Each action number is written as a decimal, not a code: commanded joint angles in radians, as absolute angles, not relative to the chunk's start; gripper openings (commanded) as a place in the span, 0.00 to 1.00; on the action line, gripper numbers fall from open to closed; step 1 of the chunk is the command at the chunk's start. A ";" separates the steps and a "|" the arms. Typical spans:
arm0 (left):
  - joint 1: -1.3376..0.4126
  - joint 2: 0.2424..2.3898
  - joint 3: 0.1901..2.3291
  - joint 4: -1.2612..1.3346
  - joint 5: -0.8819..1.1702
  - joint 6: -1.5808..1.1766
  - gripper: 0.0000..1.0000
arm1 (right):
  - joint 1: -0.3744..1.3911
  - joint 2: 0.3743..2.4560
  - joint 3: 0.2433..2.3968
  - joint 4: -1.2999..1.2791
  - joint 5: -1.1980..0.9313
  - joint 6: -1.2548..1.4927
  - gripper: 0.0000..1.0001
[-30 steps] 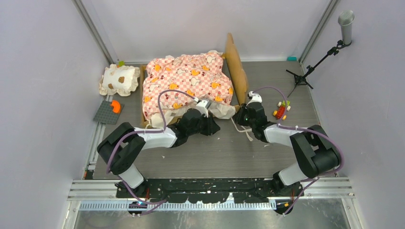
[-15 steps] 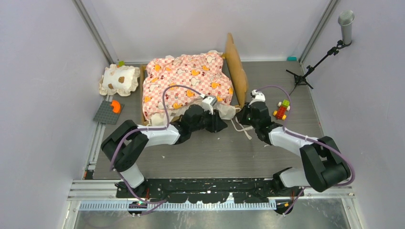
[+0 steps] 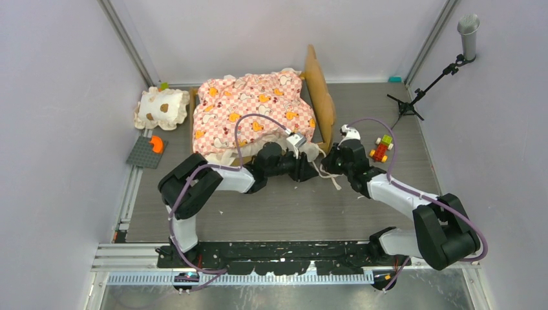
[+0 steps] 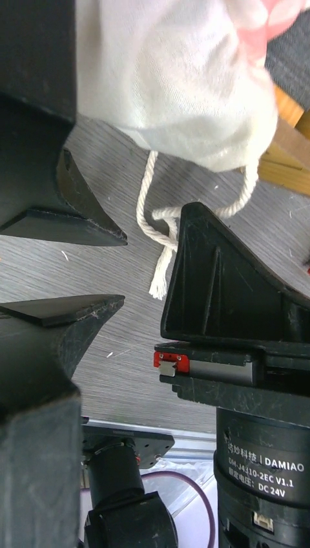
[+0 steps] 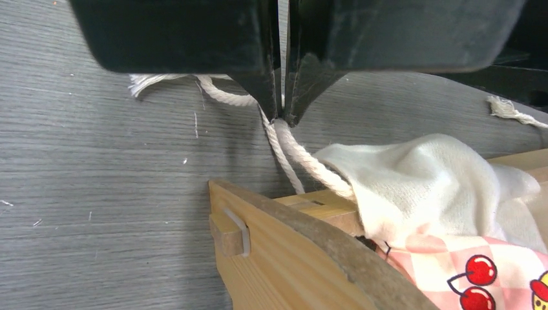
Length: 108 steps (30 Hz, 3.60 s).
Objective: Set up the pet bed
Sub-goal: Tie the ropes to the bed frame.
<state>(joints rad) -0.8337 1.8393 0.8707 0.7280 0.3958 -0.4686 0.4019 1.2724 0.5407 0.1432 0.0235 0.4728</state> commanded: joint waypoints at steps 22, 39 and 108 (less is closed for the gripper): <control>-0.862 1.979 0.994 0.769 0.300 -0.357 0.41 | 0.405 1.237 0.669 -0.023 -0.034 0.523 0.01; -0.865 2.051 1.069 0.765 0.276 -0.367 0.32 | 0.403 1.253 0.704 -0.063 -0.047 0.520 0.01; -0.891 2.086 1.064 0.727 0.305 -0.307 0.00 | 0.340 1.387 0.714 -0.380 0.180 1.004 0.43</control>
